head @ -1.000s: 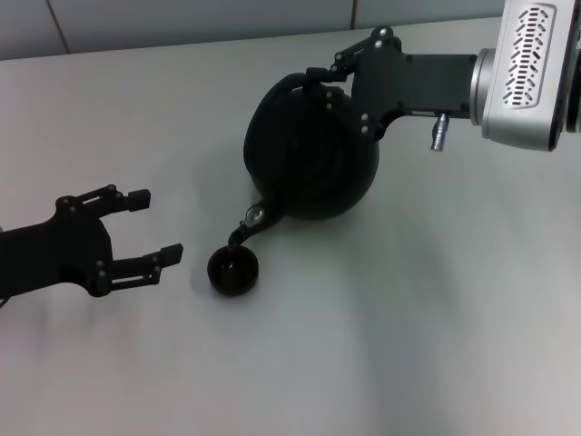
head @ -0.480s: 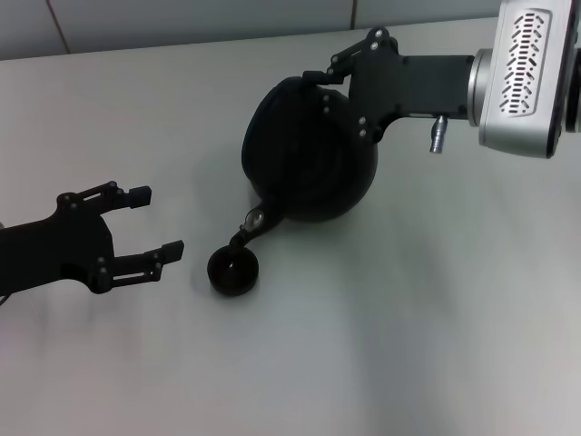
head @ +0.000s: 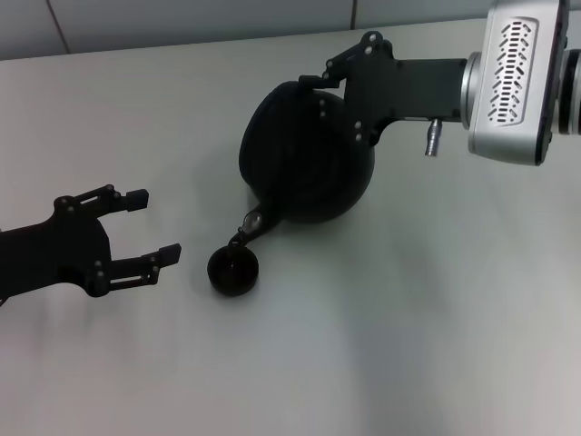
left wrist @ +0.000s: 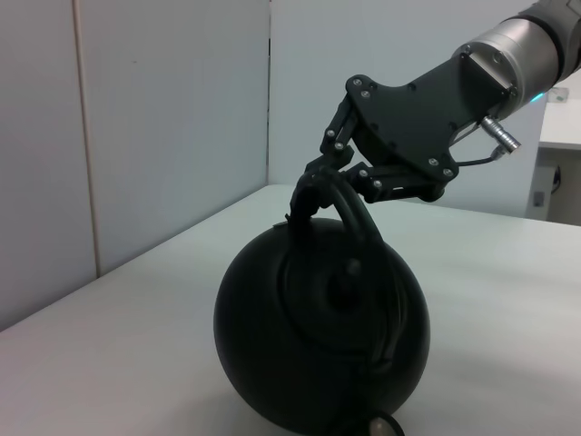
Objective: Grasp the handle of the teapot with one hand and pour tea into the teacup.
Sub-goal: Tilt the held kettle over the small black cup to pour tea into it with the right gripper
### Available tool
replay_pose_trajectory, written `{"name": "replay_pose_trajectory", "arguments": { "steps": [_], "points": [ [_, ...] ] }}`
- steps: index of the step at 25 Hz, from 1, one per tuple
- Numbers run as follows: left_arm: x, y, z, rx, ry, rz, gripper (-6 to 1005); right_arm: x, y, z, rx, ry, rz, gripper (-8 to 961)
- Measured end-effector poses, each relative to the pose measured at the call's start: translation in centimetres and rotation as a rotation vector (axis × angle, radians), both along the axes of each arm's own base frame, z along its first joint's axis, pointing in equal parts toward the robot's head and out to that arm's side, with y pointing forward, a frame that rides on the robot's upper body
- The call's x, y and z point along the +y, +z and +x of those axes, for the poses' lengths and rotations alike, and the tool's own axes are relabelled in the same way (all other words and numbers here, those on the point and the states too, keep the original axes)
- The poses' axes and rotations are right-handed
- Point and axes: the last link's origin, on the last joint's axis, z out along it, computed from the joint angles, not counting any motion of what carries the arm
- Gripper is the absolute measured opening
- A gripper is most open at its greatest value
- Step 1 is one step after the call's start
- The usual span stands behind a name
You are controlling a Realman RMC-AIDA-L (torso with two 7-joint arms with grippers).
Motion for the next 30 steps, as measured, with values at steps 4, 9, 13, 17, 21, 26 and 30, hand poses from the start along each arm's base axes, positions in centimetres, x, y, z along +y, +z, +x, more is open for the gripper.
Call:
{"name": "replay_pose_trajectory", "arguments": {
  "steps": [4,9,13,17,21,26,30],
  "points": [
    [0.0,0.0,0.0,0.000,0.000,0.000,846,0.0,-0.1,-0.1,-0.002,0.003,-0.001,81],
    [0.0,0.0,0.0,0.000,0.000,0.001,846,-0.1,-0.1,-0.2,-0.005,0.009,-0.001,81],
    [0.0,0.0,0.0,0.000,0.002,0.001,846,0.0,0.0,-0.5,-0.013,0.021,0.006,80],
    [0.0,-0.1,-0.1,0.000,0.005,0.002,846,0.0,-0.2,-0.7,-0.038,0.031,0.009,80],
    [0.0,-0.1,-0.2,0.003,0.013,0.005,846,0.0,-0.6,-0.9,-0.052,0.038,0.016,80],
    [0.0,-0.2,-0.2,0.001,0.014,0.005,846,0.1,-0.5,-1.0,-0.054,0.041,0.022,80],
    [0.0,-0.2,-0.3,0.003,0.016,0.008,846,0.1,-0.4,-1.1,-0.055,0.046,0.025,79]
  ]
}}
